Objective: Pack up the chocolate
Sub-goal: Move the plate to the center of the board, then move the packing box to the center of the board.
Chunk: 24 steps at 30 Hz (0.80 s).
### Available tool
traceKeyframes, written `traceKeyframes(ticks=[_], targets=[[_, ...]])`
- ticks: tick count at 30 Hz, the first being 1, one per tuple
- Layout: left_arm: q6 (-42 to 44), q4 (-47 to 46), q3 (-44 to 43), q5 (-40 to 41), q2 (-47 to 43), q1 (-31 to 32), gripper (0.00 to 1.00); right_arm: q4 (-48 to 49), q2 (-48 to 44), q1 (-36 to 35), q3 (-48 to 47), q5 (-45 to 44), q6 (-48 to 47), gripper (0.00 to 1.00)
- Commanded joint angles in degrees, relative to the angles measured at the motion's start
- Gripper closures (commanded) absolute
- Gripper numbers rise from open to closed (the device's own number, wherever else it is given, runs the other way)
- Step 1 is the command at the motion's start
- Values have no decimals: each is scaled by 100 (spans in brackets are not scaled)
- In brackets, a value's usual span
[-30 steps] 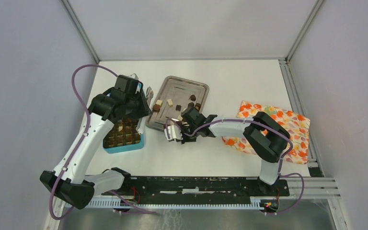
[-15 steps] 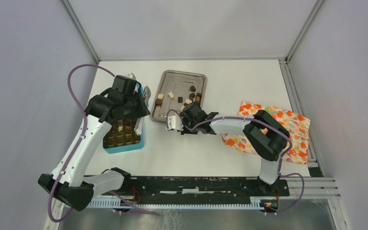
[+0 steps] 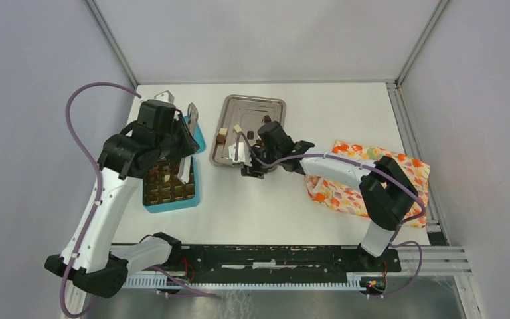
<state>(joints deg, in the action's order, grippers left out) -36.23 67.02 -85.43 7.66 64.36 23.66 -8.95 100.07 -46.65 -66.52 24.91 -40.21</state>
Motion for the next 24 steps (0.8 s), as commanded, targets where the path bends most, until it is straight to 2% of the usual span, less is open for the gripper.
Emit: traceKeyframes(ticks=[1, 3, 4, 7, 10, 14, 17, 24], targets=[[-182, -4, -567, 612, -389, 8, 70, 70, -30, -50, -837, 1498, 836, 44], [-189, 21, -682, 767, -511, 13, 70, 556, 122, -121, -908, 1486, 1834, 44], [-191, 20, -729, 838, -564, 13, 70, 1095, 156, -160, -832, 1347, 2497, 44], [-164, -5, -858, 1015, -693, 7, 70, 2063, 348, -383, -715, 580, 4129, 45], [-79, -10, -965, 1219, -807, 7, 70, 1611, 802, -780, -1408, -1053, 5223, 42], [151, -14, -1069, 1486, -884, 10, 70, 942, 1568, -1107, -2338, -1738, 6412, 41], [322, -6, -1124, 1668, -919, 10, 70, 617, 2028, -1288, -2838, -2134, 6902, 41], [441, -54, -1084, 1842, -1087, 15, 70, 492, 2461, -1616, -3022, -2832, 7137, 44]])
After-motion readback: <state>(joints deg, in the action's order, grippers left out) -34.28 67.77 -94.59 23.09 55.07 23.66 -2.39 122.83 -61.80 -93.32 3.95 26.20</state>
